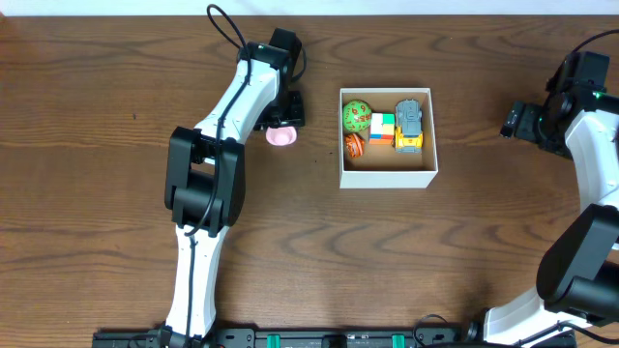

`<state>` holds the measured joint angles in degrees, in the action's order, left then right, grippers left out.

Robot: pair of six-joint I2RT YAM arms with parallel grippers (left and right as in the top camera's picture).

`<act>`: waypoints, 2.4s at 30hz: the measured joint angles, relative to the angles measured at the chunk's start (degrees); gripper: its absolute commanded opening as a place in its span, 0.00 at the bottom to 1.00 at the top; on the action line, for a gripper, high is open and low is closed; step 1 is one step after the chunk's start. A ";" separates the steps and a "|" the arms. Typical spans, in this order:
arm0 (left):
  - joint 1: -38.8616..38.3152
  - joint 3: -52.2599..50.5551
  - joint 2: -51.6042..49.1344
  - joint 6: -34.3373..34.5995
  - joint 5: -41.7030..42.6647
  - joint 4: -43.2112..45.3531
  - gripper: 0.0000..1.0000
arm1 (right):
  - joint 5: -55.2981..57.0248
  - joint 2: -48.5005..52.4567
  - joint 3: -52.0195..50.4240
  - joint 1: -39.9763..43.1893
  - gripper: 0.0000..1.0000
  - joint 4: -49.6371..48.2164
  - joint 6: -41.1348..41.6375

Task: Pack container
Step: 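Lower and close the left gripper on the pink-white duck, lift, then carry the duck into the box's front and open the left gripper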

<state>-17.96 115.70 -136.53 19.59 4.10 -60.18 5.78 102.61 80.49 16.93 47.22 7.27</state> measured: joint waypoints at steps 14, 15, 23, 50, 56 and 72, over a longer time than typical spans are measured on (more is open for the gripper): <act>0.00 0.00 0.02 -0.33 -0.02 -1.22 0.39 | 0.00 0.00 0.00 0.00 0.99 0.00 0.00; 0.00 0.00 0.04 -0.39 0.00 -1.31 0.39 | 0.00 0.00 0.00 0.00 0.99 0.00 0.00; 0.00 -0.09 3.41 -2.47 0.00 -1.90 0.24 | 0.00 0.00 0.00 0.00 0.99 0.00 0.00; -23.37 -0.09 18.78 -19.74 1.97 -2.78 0.25 | 0.00 0.00 0.00 0.00 0.99 0.00 0.00; -24.81 -0.09 18.78 -22.84 1.95 -2.62 0.28 | 0.00 0.00 0.00 0.00 0.99 0.00 0.00; -24.87 -0.09 18.78 -24.57 1.92 4.04 0.42 | 0.00 0.00 0.00 0.00 0.99 0.00 0.00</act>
<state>-42.83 115.61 -117.75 -4.97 6.02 -56.14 5.78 102.61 80.49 16.93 47.22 7.27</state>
